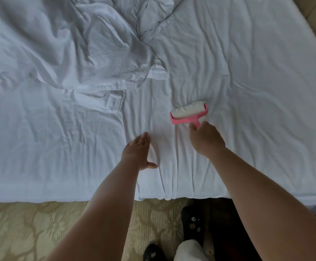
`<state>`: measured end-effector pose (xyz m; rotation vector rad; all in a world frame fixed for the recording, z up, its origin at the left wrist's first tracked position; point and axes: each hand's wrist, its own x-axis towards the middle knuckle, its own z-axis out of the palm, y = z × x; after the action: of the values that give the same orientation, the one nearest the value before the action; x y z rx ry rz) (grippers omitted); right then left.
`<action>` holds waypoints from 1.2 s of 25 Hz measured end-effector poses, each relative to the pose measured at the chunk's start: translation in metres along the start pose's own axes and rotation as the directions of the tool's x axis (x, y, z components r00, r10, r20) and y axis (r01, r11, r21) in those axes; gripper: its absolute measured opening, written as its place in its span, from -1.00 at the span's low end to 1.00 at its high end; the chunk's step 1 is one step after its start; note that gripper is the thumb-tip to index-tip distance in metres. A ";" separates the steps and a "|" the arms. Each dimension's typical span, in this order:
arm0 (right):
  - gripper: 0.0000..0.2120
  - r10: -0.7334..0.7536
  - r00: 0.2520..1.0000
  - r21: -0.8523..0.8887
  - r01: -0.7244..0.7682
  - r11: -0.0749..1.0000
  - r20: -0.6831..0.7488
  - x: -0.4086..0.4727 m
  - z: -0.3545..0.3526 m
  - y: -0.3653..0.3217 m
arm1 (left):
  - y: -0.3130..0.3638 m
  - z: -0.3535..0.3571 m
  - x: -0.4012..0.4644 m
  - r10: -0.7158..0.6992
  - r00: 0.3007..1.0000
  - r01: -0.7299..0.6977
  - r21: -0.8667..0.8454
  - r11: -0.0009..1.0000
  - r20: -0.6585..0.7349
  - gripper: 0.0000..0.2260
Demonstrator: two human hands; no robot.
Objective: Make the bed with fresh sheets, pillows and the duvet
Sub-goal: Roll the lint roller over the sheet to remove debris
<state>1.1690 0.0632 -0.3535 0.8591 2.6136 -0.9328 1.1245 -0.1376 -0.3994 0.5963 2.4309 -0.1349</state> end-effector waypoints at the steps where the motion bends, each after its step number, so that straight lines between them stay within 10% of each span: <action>1: -0.51 -0.020 1.000 -0.014 0.020 1.000 0.019 -0.003 0.006 -0.003 | -0.003 0.001 -0.001 -0.011 1.000 0.011 -0.004 1.000 -0.005 -0.02; 30: -0.52 -0.003 0.987 -0.127 0.023 0.992 0.159 0.071 0.050 -0.042 | -0.024 0.005 0.052 -0.199 0.978 0.196 0.053 0.979 0.057 0.31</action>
<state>1.0882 0.0373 -0.3998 0.7060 2.5138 -0.7905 1.0802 -0.1402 -0.4351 0.3639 2.4279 -0.2892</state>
